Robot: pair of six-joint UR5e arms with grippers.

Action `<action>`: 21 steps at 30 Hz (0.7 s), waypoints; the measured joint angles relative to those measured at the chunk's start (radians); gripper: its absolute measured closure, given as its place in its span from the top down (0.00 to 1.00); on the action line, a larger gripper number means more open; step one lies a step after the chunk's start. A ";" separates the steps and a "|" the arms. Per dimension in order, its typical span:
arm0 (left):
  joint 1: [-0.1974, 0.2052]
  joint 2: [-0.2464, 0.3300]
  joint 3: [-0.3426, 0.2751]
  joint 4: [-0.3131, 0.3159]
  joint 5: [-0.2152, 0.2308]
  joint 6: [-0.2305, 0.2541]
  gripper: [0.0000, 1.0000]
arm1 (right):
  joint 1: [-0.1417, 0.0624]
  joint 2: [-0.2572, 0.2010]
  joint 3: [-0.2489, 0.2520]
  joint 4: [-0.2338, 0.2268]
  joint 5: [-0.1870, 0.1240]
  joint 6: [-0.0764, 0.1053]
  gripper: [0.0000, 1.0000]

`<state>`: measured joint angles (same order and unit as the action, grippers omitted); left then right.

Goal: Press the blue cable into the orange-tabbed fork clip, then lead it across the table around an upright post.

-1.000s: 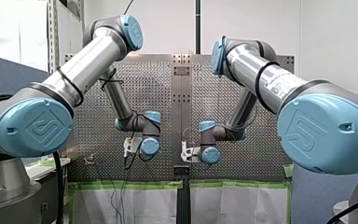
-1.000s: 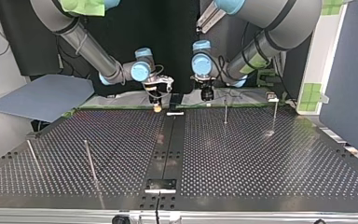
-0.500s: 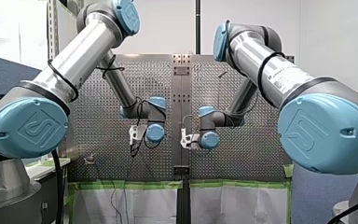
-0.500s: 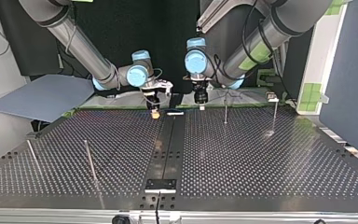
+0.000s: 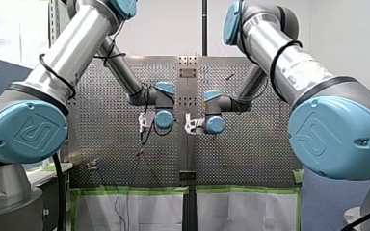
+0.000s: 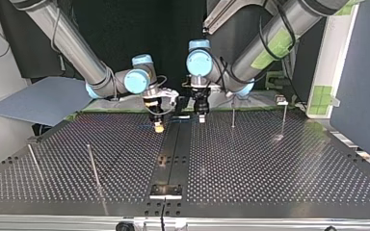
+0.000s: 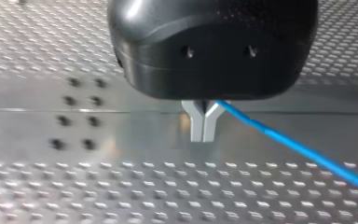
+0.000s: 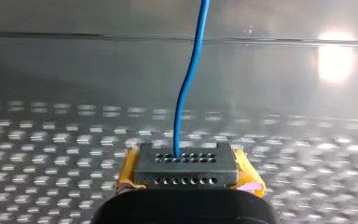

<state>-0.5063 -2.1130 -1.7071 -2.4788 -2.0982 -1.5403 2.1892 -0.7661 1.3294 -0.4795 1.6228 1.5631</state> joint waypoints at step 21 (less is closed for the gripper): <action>-0.014 0.020 0.106 -0.092 -0.003 -0.025 0.00 | -0.014 -0.185 0.000 0.023 -0.003 0.005 0.00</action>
<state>-0.5203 -2.0932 -1.6016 -2.5709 -2.1017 -1.5651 2.1748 -0.9516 1.3293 -0.4560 1.6200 1.5680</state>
